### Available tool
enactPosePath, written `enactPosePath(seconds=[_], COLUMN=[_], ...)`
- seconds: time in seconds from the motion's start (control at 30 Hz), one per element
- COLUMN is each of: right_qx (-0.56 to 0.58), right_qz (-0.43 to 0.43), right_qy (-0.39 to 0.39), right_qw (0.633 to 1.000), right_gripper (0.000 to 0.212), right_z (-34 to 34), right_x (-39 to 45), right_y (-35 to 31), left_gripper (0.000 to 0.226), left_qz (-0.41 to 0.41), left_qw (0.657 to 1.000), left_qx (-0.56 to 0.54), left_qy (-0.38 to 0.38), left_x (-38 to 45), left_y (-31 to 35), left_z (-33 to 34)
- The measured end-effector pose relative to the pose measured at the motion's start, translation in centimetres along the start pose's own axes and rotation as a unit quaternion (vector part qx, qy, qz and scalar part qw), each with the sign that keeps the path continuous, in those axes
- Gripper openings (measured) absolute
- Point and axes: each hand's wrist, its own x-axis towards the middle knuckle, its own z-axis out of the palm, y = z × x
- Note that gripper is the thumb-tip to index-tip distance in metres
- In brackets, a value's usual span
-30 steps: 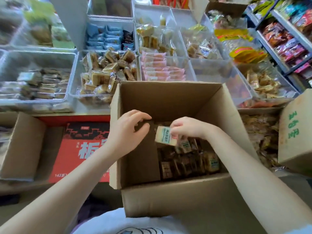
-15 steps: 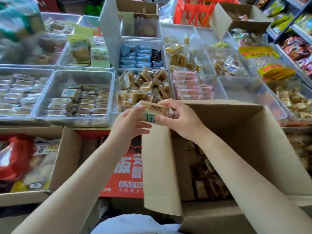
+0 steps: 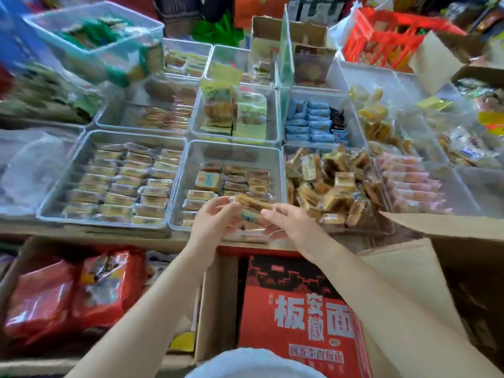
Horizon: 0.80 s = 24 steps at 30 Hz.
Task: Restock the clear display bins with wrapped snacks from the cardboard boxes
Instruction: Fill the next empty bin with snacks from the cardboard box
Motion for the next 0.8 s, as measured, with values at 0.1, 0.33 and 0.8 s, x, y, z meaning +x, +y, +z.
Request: enactPosePath(seconds=[0.1,0.33,0.8], right_qx=[-0.048,-0.086,-0.260], right_qz=[0.005,0.023,0.124], right_qy=[0.014,0.051,0.046], right_qw=[0.999,0.995,0.957], right_gripper=[0.031,0.018,0.051], right_z=[2.8,7.5,11.1], right_x=[3.6,14.1,23.7], right_y=[-1.0,-2.4,0.3], left_gripper=[0.032,0.041,0.070], left_qz=[0.027,0.150,0.201], left_qw=[0.998,0.919,0.670], left_qx=[0.043,0.358,0.714], left_qy=[0.040,0.070,-0.034], left_x=[3.1,11.2,16.0], left_y=[0.1,0.0,-5.0], left_z=[-2.9,-8.0,-10.3])
